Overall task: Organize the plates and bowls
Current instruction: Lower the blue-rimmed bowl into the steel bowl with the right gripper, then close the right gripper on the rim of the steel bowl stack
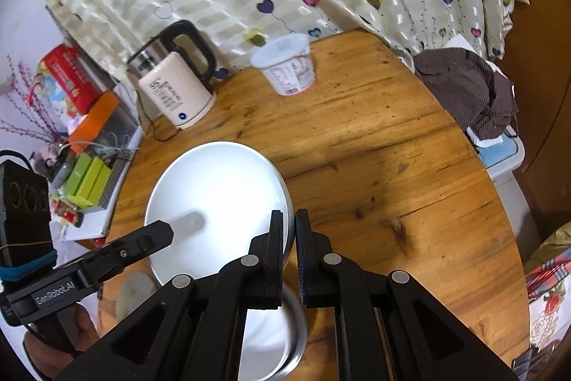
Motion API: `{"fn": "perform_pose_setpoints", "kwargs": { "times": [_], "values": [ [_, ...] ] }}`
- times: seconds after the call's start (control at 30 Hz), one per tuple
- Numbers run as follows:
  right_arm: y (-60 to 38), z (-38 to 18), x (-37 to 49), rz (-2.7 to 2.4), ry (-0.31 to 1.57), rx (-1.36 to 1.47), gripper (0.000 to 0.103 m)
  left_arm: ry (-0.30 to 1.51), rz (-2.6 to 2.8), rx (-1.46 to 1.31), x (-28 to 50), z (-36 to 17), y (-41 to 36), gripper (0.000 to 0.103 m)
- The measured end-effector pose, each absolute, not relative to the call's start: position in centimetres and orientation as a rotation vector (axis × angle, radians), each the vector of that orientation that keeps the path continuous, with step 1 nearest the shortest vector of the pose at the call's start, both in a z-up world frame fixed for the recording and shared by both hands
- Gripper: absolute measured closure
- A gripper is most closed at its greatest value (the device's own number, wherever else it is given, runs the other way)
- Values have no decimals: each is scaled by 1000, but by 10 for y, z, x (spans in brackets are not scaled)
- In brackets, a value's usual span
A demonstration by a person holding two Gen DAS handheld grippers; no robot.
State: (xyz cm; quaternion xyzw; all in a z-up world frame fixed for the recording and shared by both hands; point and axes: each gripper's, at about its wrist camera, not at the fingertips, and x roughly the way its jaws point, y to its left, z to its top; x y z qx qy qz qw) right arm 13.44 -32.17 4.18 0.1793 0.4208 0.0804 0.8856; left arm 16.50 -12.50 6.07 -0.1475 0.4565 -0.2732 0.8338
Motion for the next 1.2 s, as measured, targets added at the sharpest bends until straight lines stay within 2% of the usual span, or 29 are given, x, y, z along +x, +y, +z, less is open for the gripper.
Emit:
{"fn": "perform_pose_setpoints", "kwargs": {
  "times": [0.23, 0.57, 1.2],
  "values": [
    [-303, 48, 101, 194, 870, 350, 96, 960, -560, -319, 133, 61, -108, 78],
    [-291, 30, 77, 202, 917, 350, 96, 1008, -539, -312, 107, 41, -100, 78],
    [-285, 4, 71, 199, 1008, 331, 95, 1099, -504, -264, 100, 13, -106, 78]
  ]
}}
